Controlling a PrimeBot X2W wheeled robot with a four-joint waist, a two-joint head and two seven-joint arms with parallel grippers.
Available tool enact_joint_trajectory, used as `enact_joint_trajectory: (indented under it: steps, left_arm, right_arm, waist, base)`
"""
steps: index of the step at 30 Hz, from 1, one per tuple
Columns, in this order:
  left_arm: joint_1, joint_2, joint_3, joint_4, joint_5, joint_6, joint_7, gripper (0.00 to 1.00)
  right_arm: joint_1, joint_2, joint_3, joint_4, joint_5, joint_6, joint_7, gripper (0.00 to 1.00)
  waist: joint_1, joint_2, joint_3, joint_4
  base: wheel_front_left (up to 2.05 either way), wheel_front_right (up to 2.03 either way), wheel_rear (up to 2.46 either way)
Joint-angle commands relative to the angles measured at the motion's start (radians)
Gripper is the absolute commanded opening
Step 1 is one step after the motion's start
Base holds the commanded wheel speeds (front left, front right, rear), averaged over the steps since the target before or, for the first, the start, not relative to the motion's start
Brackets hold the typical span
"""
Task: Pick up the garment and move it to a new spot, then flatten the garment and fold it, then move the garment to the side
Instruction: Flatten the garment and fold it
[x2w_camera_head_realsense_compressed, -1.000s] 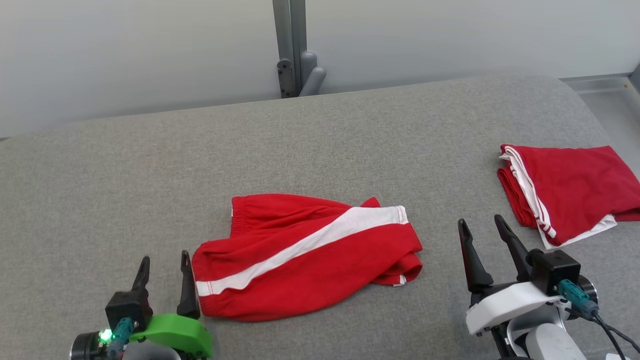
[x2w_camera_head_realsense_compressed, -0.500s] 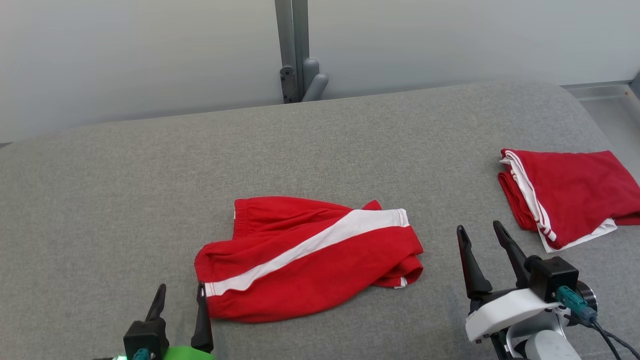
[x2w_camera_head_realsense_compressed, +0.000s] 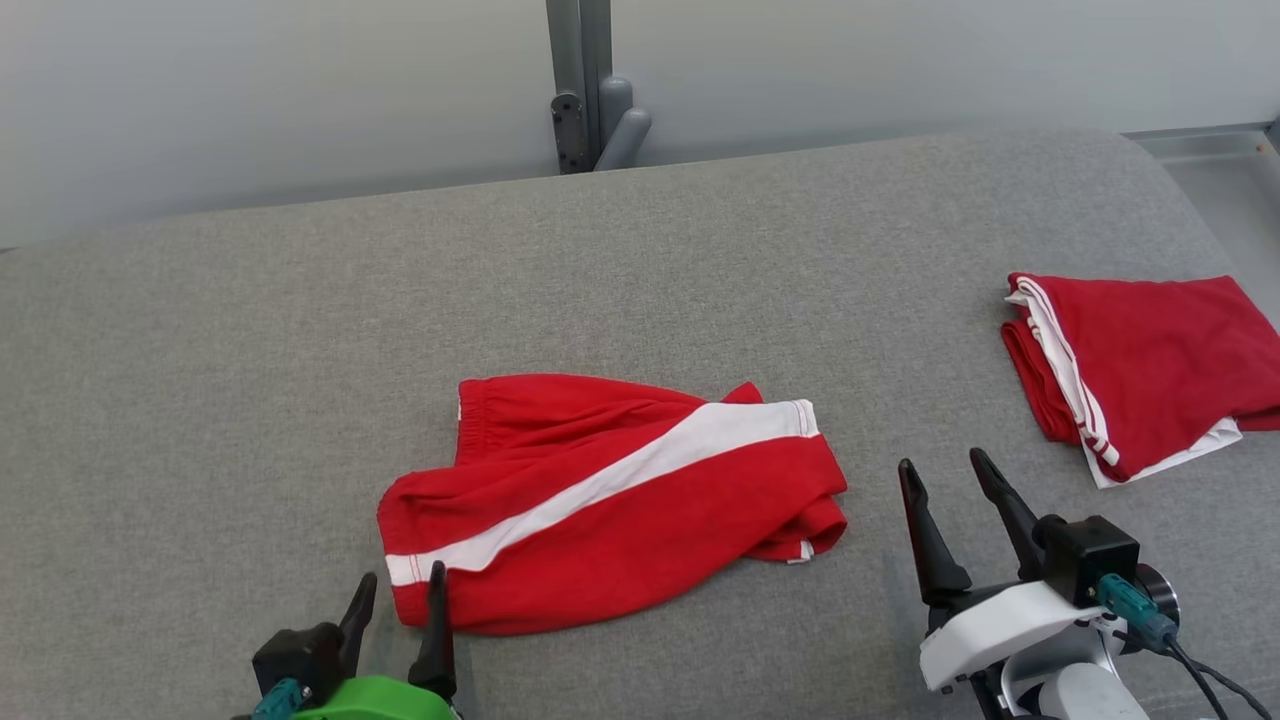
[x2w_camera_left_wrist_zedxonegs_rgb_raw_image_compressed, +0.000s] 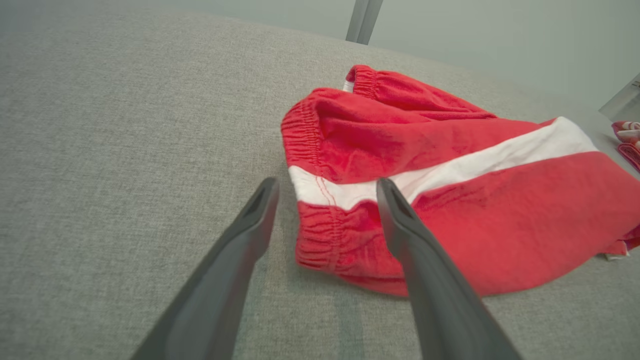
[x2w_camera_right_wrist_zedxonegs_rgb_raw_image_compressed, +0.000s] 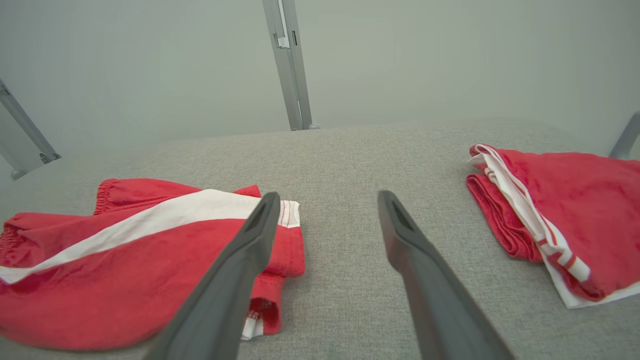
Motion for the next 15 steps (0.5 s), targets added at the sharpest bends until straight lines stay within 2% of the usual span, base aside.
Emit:
enact_joint_trajectory:
  steps: [1,13,14,15]
  left_arm:
    - [-0.016,0.003,-0.001,0.005,-0.016,-0.004,0.001,1.00]
    - [-0.047,0.002,0.011,0.035,-0.071,-0.026,0.001,1.00]
    - [-0.047,0.002,0.009,0.037,-0.073,-0.030,0.001,0.63]
    - [-0.049,0.002,0.007,0.041,-0.079,-0.031,0.001,0.35]
  right_arm:
    - [-0.004,-0.004,0.000,0.004,-0.004,-0.002,0.000,1.00]
    - [-0.016,-0.004,-0.003,0.006,-0.002,-0.002,0.000,1.00]
    - [-0.015,-0.004,-0.004,0.005,-0.003,-0.002,0.000,1.00]
    - [-0.016,-0.004,-0.004,0.005,-0.004,-0.002,0.000,1.00]
  waist:
    - [0.0000,0.0000,0.008,-0.006]
    - [0.0000,0.0000,0.027,-0.014]
    - [0.0000,0.0000,0.028,-0.013]
    - [0.0000,0.0000,0.030,-0.013]
  base:
    - [0.00,0.00,0.00]
    - [0.00,0.00,0.00]
    - [0.00,0.00,0.00]
    - [0.00,0.00,0.00]
